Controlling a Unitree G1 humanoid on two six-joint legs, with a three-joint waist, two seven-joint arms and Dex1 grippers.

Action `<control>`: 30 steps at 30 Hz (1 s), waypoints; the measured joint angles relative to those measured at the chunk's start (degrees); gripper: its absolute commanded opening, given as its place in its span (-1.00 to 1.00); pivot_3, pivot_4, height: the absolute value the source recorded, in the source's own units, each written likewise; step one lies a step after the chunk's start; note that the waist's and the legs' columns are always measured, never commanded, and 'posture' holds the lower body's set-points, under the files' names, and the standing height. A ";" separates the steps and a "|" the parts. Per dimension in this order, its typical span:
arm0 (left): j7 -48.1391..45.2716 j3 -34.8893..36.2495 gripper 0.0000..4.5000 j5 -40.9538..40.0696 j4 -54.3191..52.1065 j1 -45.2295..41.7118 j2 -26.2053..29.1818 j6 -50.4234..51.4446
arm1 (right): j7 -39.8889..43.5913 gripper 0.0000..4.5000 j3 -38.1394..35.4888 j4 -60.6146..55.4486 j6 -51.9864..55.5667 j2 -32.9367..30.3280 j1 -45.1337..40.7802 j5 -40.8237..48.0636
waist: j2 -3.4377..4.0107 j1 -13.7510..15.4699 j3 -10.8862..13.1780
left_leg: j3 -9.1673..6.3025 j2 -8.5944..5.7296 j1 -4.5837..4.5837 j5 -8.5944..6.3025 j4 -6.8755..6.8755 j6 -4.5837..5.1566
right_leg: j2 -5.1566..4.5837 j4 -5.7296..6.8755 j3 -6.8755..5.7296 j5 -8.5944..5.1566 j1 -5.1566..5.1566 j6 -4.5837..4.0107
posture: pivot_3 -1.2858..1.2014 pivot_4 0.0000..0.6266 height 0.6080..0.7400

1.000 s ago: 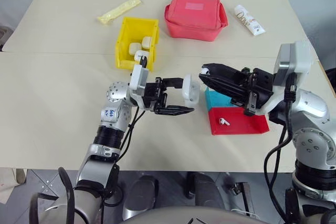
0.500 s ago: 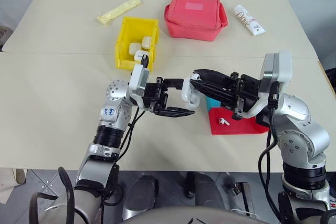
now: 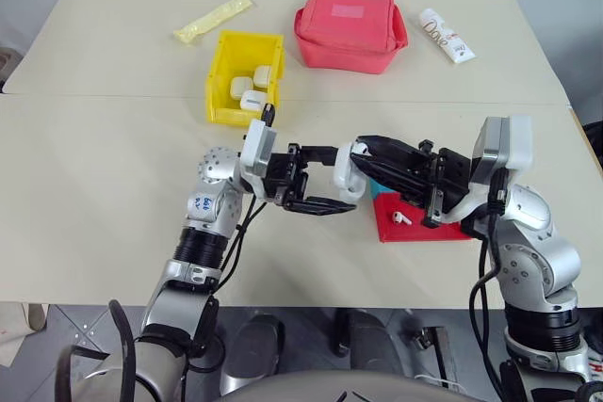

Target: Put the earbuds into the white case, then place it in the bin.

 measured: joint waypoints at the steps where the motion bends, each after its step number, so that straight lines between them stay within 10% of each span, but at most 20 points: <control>1: 0.00 -0.03 0.22 0.15 0.06 0.05 -0.03 -0.02 | 0.22 -0.79 -0.04 -0.02 0.33 -0.91 0.00 0.18 | 0.00 0.00 0.00 | 0.00 0.00 0.00 0.00 0.00 0.00 | 0.00 0.00 0.00 0.00 0.00 0.00 | 0.03 -0.52 1.00; 15: 0.16 0.65 0.22 0.27 0.15 0.94 -0.18 -1.79 | 2.55 -0.79 -0.71 0.03 3.99 -7.10 -1.49 1.36 | 0.00 0.08 0.00 | -0.04 0.00 -0.01 -0.01 0.00 0.01 | -0.04 -0.04 0.14 0.00 0.01 -0.01 | 0.03 -0.52 1.00; 26: 0.57 1.73 0.22 -0.02 0.12 0.79 0.02 -1.71 | 1.80 0.89 -1.52 -0.40 8.00 -11.04 -6.06 0.49 | 0.00 0.31 0.01 | -0.08 -0.02 -0.03 -0.01 0.00 0.01 | -0.08 -0.06 0.16 0.00 0.01 -0.01 | 0.03 -0.52 1.00; 30: 0.64 1.74 0.22 -0.16 0.13 -0.03 -0.01 -1.72 | 0.86 0.98 -3.92 -0.96 9.59 -13.35 -6.16 0.92 | 0.00 0.25 0.01 | -0.07 -0.01 -0.03 -0.01 0.00 0.01 | -0.08 -0.07 0.17 0.00 0.02 -0.01 | 0.03 -0.52 1.00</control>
